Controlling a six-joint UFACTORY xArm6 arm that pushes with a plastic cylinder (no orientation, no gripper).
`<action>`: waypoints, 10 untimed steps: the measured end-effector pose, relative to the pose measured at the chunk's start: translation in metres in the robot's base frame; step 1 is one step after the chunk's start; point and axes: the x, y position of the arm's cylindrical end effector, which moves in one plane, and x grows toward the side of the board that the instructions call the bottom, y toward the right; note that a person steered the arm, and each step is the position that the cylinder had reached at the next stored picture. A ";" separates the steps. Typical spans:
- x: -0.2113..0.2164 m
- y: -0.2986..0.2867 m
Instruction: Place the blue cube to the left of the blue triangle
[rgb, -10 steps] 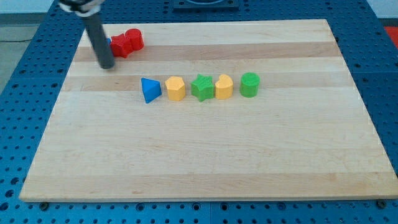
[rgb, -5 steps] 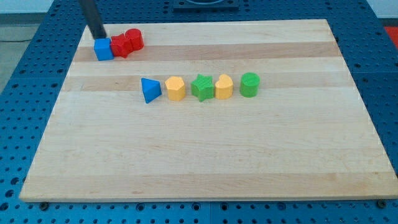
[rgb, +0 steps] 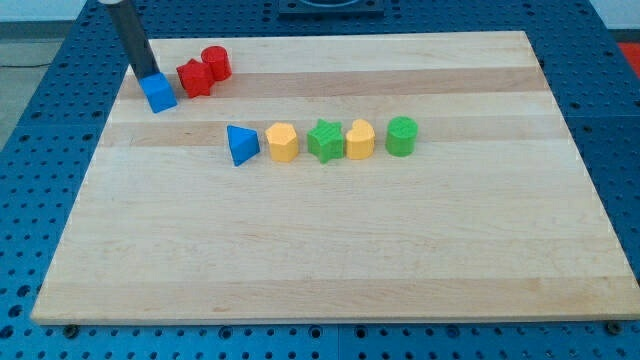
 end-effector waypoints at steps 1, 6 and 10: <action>0.031 0.011; 0.066 0.042; 0.074 0.066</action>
